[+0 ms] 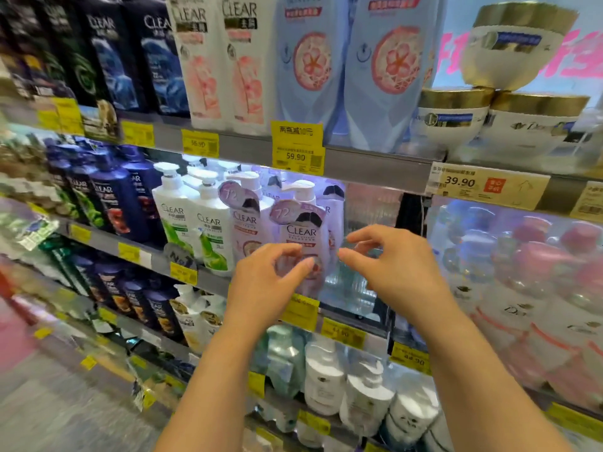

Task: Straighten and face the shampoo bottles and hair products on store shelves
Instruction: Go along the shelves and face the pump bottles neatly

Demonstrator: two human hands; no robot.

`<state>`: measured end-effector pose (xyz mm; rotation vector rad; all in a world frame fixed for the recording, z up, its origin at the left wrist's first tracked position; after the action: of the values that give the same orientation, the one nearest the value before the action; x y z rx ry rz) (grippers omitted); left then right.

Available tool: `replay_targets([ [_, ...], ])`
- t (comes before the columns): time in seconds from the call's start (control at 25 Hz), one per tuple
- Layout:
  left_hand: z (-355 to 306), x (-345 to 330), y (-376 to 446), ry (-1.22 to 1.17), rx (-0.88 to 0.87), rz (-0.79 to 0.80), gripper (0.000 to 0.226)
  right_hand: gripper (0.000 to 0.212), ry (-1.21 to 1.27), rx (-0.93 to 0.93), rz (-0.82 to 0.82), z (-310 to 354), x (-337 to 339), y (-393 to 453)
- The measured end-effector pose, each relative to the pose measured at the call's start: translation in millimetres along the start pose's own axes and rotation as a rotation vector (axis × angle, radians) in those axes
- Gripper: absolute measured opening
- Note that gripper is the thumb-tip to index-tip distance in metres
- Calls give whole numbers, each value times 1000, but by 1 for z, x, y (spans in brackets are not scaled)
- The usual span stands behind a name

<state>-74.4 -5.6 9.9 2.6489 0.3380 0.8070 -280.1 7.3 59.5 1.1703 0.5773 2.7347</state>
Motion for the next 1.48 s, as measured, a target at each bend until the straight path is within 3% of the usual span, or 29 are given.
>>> replay_targets([
  [0.24, 43, 64, 51, 39, -2, -58, 23, 69, 81, -191, 4, -5, -66, 37],
  [0.44, 76, 88, 86, 166, -38, -138, 54, 60, 269, -299, -40, -12, -88, 50],
  [0.6, 77, 77, 107, 120, -145, -16, 59, 80, 263, -305, -94, -9, -87, 46],
  [0.84, 75, 44, 127, 20, -97, 224, 74, 77, 300, -309, -120, -7, -91, 40],
  [1.08, 73, 38, 133, 48, -90, 237, 59, 55, 330, -327, -165, -5, -92, 37],
  [1.2, 75, 39, 135, 23, -67, 214, 46, 54, 329, -309, -157, -5, -93, 40],
  [1.48, 70, 51, 118, 67, -47, 128, 45, 43, 315, -271, -90, -13, -91, 46],
])
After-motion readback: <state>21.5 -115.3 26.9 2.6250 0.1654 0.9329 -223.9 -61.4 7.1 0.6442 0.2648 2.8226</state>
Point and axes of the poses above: each hand's wrist, its own y-axis towards the middle knuckle, its own x-axis out of the back of the hand, z = x × y, the point moved 7 cm from there along y, towards the middle knuckle, and after that the axes turned 4 degrees about x, right-handed, at the moved point
